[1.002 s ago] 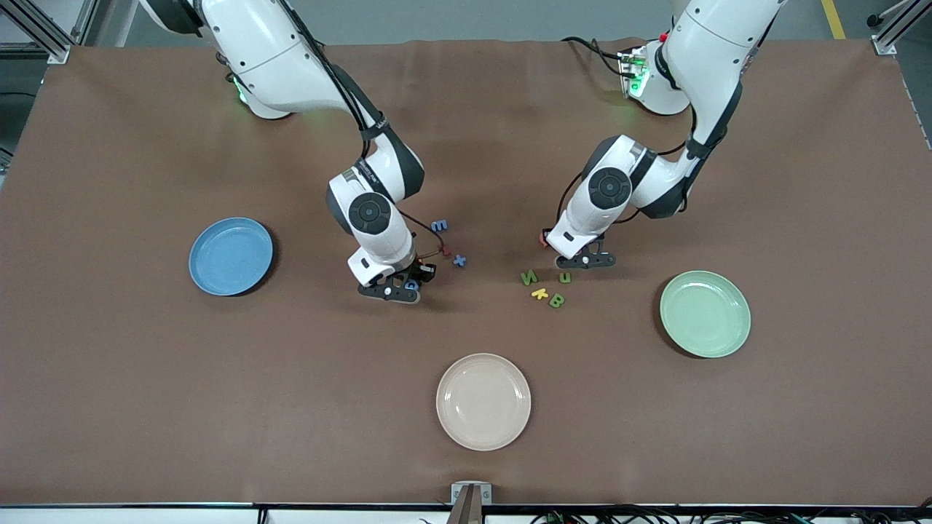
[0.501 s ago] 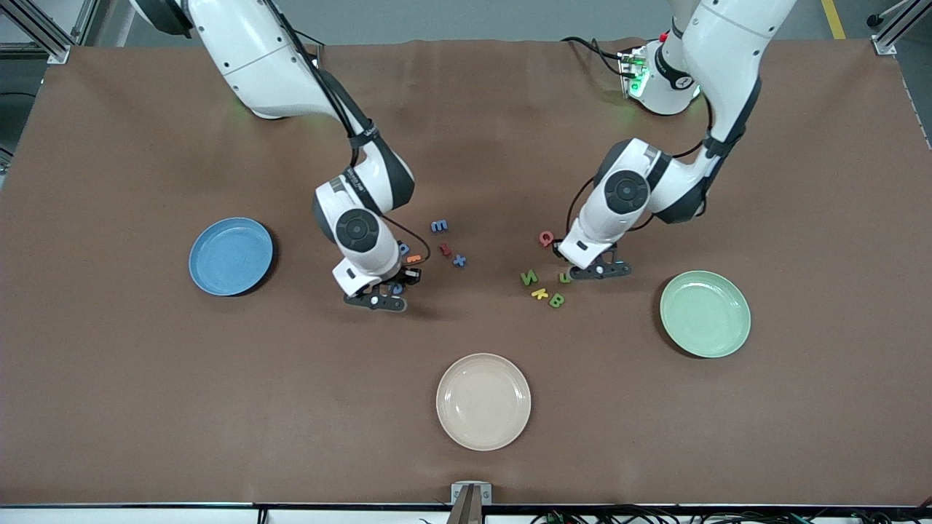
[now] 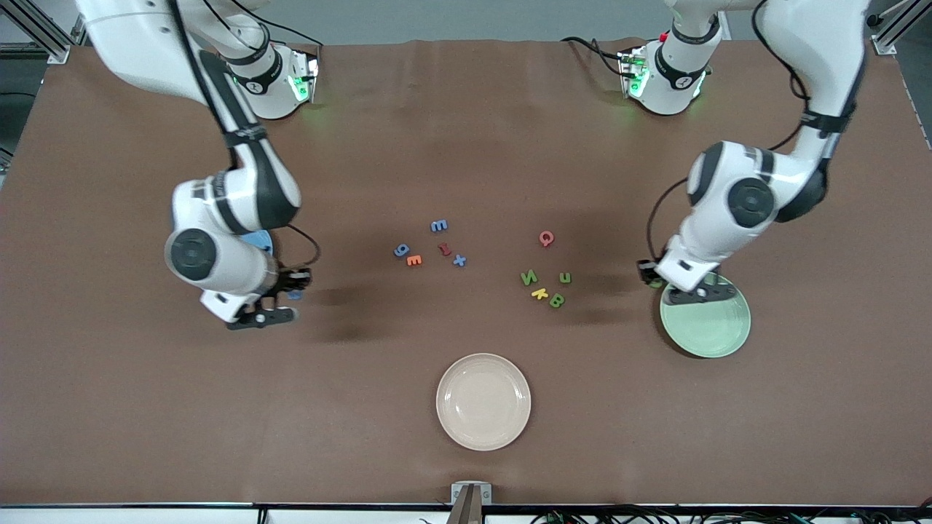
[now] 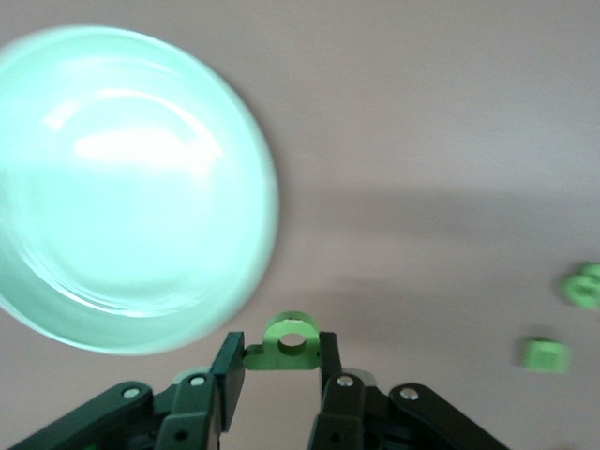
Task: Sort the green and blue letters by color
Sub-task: 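Drop the green d on the green plate with the left gripper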
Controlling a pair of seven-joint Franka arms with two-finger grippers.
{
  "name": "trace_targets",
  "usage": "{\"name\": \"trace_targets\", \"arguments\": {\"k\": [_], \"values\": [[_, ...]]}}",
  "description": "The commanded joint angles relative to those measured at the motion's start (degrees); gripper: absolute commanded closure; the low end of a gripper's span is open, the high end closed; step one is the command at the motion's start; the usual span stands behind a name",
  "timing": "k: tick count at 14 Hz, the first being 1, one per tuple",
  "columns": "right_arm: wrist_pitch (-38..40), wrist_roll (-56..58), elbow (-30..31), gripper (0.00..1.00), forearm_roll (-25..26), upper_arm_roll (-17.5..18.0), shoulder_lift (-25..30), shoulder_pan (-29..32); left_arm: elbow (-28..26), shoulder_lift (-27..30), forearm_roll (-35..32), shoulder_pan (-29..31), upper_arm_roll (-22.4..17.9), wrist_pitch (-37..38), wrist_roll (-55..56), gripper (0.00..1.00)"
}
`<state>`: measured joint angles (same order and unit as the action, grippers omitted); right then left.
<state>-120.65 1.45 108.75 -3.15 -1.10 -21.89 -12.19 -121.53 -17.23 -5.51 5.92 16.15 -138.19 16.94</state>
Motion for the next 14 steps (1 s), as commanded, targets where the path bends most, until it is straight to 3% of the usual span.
{"name": "trace_targets", "arguments": {"k": [1, 4, 5, 6, 7, 8, 9, 14], "values": [[-1.6, 9.1, 11.4, 0.99, 1.1, 1.4, 9.0, 5.8, 0.4, -2.4, -0.7, 6.1, 0.6, -0.5, -7.9, 0.99], [-2.7, 15.9, 17.7, 0.98, 1.2, 1.4, 13.7, 10.5, 3.0, -5.2, -1.0, 8.6, 0.5, -0.6, -10.0, 0.99], [-2.7, 17.1, 18.7, 0.92, 1.2, 1.4, 14.4, 11.7, 4.4, -6.1, -2.0, 8.7, 0.5, -0.6, -9.9, 0.97], [-2.5, 17.4, 19.1, 0.65, 1.5, 1.4, 14.8, 12.8, 5.5, -7.3, -2.5, 8.8, 0.5, -0.6, -9.9, 0.93], [-2.2, 17.4, 19.2, 0.44, 1.7, 1.4, 14.9, 13.2, 7.2, -9.1, -2.9, 8.8, 0.4, -0.6, -9.9, 0.77], [-2.0, 17.4, 19.2, 0.32, 1.7, 1.4, 14.9, 13.2, 8.0, -10.1, -3.5, 9.4, 0.4, -0.6, -9.8, 0.49], [-2.0, 17.4, 19.2, 0.27, 1.7, 1.4, 14.9, 13.2, 8.5, -10.3, -3.7, 9.5, 0.5, -0.6, -9.6, 0.00], [-2.4, 13.1, 19.0, 0.24, 1.7, 1.8, 14.8, 11.6, 8.8, -5.7, -3.7, 7.0, 2.2, 4.2, -4.7, 0.00]]}}
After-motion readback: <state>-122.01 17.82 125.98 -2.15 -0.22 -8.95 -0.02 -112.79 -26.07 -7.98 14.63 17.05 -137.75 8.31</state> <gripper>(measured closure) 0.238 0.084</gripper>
